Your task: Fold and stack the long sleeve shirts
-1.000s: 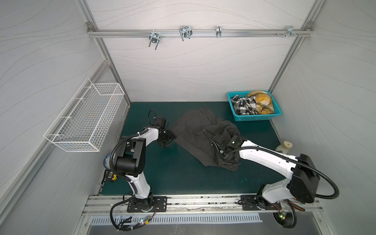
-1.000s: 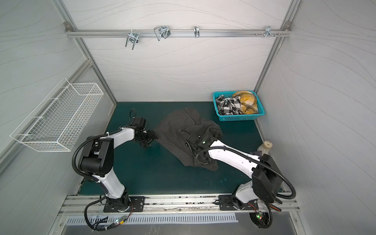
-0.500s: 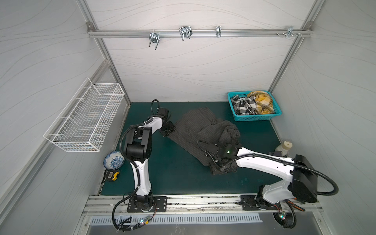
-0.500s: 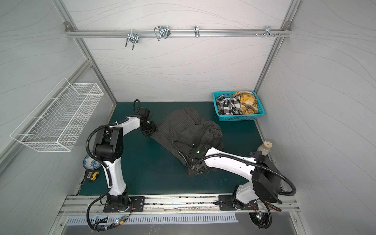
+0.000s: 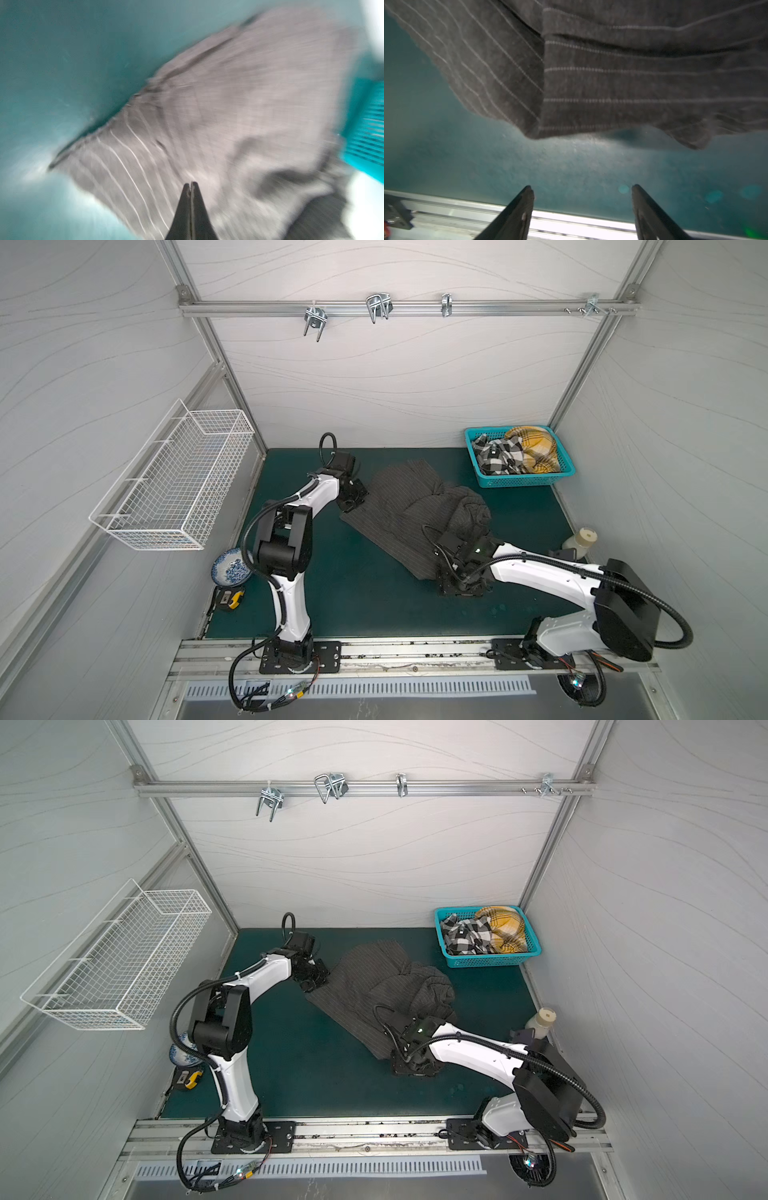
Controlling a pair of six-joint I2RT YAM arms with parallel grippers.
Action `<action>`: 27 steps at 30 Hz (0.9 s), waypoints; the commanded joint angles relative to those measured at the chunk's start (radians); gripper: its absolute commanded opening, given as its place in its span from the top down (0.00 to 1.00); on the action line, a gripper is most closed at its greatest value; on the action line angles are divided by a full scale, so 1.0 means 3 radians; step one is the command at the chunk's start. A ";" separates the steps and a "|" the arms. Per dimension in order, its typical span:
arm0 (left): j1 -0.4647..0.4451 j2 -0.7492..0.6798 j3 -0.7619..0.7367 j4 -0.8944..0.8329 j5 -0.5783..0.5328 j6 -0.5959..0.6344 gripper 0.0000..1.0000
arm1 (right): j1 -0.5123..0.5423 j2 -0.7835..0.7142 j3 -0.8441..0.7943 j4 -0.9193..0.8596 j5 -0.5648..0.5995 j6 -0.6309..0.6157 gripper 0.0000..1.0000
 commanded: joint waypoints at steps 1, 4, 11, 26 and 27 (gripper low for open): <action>-0.0112 -0.0633 0.0321 0.0162 -0.0046 -0.0079 1.00 | -0.0140 0.0097 -0.0022 0.0487 -0.0170 0.0095 0.23; -0.0198 -0.0906 0.0329 0.0186 -0.0084 -0.0062 1.00 | -0.0377 0.0191 -0.0037 0.0739 -0.0212 0.0090 0.23; -0.0190 -0.0718 0.0184 -0.0473 -0.0406 0.0454 0.67 | -0.0821 0.0432 0.0289 0.0486 -0.0026 -0.0102 0.68; 0.0167 0.0122 -0.0143 -0.0690 -0.0398 0.0555 0.46 | -0.1070 0.0564 0.0414 0.0323 -0.0011 -0.0439 0.77; 0.0187 0.0146 -0.0170 -0.0672 -0.0397 0.0558 0.46 | -0.1072 0.0579 0.0421 0.0324 -0.0021 -0.0445 0.77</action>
